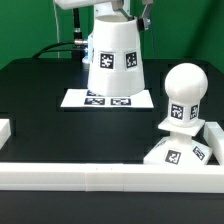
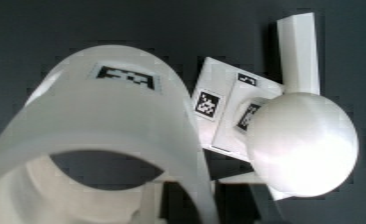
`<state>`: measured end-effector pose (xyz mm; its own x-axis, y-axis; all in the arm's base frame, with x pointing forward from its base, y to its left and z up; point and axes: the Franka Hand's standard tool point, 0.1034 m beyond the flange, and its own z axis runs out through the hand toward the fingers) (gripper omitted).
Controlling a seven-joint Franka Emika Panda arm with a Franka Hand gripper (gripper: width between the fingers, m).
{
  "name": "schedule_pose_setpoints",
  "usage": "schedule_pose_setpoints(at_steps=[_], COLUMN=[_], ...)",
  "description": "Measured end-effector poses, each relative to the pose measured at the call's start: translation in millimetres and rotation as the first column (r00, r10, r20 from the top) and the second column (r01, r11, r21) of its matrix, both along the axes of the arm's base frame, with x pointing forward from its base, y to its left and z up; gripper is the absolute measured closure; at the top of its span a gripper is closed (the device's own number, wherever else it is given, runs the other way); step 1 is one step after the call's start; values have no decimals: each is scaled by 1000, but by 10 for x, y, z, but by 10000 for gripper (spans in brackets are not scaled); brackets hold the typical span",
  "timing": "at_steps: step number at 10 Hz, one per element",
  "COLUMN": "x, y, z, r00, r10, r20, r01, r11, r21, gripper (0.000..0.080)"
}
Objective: Assemble lamp
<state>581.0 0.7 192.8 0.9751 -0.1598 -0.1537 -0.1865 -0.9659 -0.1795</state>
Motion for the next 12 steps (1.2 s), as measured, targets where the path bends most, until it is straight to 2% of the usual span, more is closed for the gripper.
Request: schedule_pose_setpoints(at_steps=[1,2,3,4,6,7,9,11,12], x=[4,17,90,108,167,190,226,234,252], y=[6,70,157,238,435,572,842,954,946], z=[7,121,274,354,490,507,408,219,109], r00=[1000,1000,1000,1000,1000,1000,1000,1000,1000], r10=[1,1,-1,-2,-15,-17,-26,-9,-9], r20=[1,-11,11,6,-1,-1,-10,-14,-7], r01=[-1,-1,1,2,15,17,26,9,9], r11=[1000,1000,1000,1000,1000,1000,1000,1000,1000], r21=[0,8,10,14,17,17,14,7,4], gripper=[754,754,754,754,754,754,754,754,754])
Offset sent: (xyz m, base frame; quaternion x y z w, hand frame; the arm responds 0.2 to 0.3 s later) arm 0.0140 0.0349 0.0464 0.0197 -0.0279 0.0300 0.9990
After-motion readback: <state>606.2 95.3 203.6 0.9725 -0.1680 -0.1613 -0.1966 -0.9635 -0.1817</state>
